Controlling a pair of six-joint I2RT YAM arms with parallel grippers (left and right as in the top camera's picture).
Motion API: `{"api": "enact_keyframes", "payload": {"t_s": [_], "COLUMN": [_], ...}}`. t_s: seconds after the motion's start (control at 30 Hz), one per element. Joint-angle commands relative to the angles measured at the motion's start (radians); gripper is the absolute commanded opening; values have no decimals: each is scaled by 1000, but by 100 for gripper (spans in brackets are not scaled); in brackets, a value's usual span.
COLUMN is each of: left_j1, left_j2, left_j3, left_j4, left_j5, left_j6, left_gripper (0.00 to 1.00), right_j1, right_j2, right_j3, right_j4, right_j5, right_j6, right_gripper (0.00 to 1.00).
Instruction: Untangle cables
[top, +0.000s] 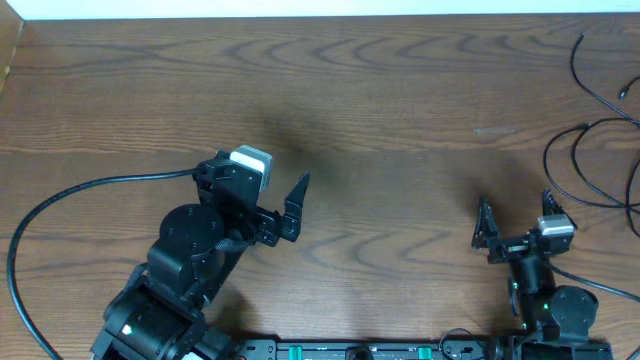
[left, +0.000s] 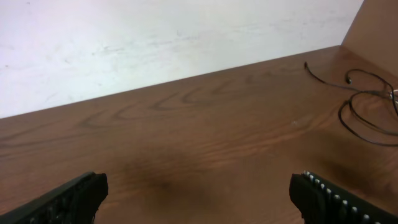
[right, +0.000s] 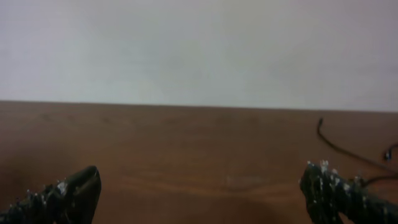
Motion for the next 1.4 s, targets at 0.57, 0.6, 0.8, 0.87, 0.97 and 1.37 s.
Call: {"api": "enact_keyframes", "payload": {"t_s": [0.57,0.6,0.8,0.87,0.97,1.37], "left_j1": [2,2,2,2,2,2], "left_j2": [-5,-5,-5,-5,-5,-6], "left_j3": [4,4,4,4,4,3], "left_j4": [-14,-14,5,7,8,-2], "left_j5": [-9,-9,-9,-9,-9,-26], "left_j6": [10,10,10,14,17,2], "left_gripper": [99,99,99,99,99,99], "right_j1": [-2,-2,1,19,71,105], "right_j2": [57,57,56,56,45,-10], "right_j3": [-7,-7,-7,-7,-7,-9], "right_j4": [-101,-101,-101,-101,-101,-95], "right_j5": [9,8,8,8,8,8], "right_j6": [31,32,32,32,32,32], "right_gripper": [99,99,99,99,99,99]}}
